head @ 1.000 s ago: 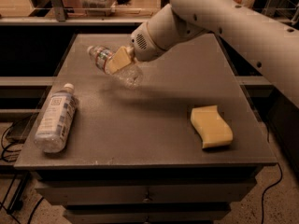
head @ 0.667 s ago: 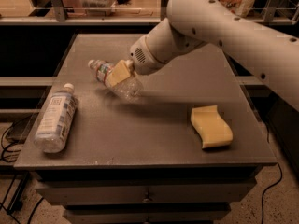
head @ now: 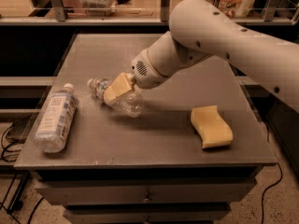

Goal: Move water bottle near blue plastic bottle

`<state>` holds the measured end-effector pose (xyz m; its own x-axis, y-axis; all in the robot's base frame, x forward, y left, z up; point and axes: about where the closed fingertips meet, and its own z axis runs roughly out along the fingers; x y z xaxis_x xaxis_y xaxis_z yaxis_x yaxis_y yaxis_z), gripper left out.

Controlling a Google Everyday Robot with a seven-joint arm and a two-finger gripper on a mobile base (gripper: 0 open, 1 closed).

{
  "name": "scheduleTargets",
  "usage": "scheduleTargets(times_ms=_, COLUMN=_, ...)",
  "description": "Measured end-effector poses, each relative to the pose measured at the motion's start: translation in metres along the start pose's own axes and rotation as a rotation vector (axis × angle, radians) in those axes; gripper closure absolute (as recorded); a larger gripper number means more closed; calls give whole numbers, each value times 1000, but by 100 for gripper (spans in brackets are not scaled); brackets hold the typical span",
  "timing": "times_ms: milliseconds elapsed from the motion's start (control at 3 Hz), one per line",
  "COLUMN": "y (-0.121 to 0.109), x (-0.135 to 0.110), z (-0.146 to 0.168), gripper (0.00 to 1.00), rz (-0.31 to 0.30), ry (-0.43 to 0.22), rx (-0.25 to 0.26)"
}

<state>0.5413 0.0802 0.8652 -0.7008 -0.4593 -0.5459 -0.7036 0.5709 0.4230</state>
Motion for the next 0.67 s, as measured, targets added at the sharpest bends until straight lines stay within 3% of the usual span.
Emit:
scheduleTargets(times_ms=333, y=11, x=13, z=-6, gripper=0, rz=40, ry=14, rx=-6)
scheduleTargets(times_ms=667, y=12, x=13, z=-6, gripper=0, rz=41, ry=15, rx=-6)
